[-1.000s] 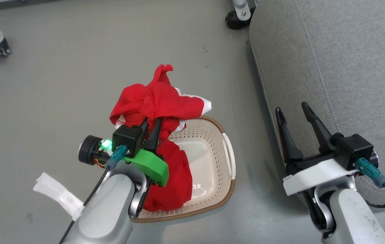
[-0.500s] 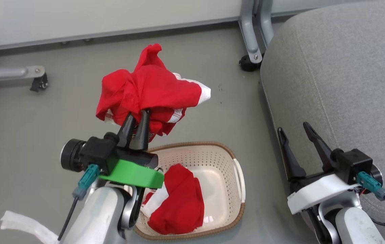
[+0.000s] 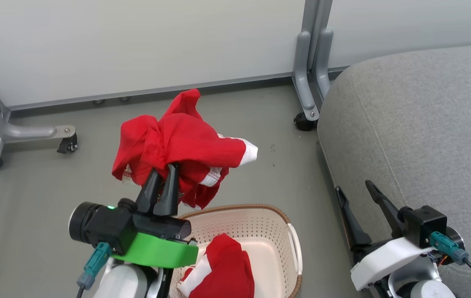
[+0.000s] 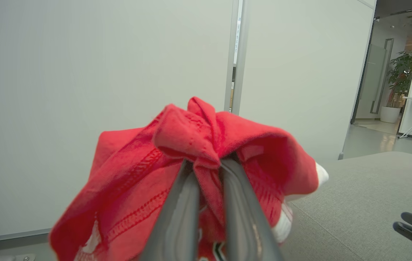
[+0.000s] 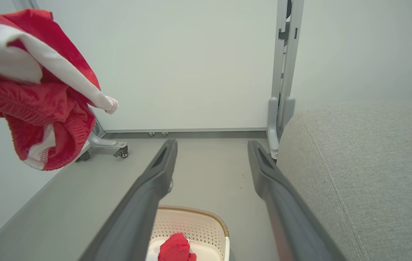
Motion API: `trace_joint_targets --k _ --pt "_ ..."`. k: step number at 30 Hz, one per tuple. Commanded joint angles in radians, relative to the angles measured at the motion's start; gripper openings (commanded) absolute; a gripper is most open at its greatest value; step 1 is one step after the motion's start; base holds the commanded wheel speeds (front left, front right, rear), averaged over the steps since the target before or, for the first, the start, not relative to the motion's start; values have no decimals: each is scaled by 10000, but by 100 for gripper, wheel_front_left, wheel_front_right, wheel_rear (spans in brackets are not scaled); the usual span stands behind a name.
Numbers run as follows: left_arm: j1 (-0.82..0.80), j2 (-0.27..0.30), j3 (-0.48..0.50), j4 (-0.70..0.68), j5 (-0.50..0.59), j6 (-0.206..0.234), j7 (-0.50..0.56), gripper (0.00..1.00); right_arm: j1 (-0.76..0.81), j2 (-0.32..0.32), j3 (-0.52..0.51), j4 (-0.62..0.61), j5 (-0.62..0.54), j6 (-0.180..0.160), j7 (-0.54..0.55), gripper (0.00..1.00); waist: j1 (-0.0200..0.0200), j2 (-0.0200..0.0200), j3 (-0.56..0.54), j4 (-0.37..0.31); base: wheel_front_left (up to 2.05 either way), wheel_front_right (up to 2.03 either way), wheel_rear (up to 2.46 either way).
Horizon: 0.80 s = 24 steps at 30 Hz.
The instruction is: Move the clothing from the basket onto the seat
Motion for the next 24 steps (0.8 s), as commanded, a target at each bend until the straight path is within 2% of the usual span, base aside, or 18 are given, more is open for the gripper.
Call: trace_joint_targets --k 1,18,24 --pt "200 67 -7 -73 -103 62 -19 0 177 -2 8 -74 -14 1 49 100 1 0 -176 -20 0 0 0" --pt "212 232 -61 -326 -232 56 109 0 322 81 237 -153 46 1 154 100 1 0 -205 -24 0 0 0" --pt "86 250 -91 -291 -281 38 102 0 13 -159 956 -185 161 1 237 100 1 0 -155 28 0 0 0"
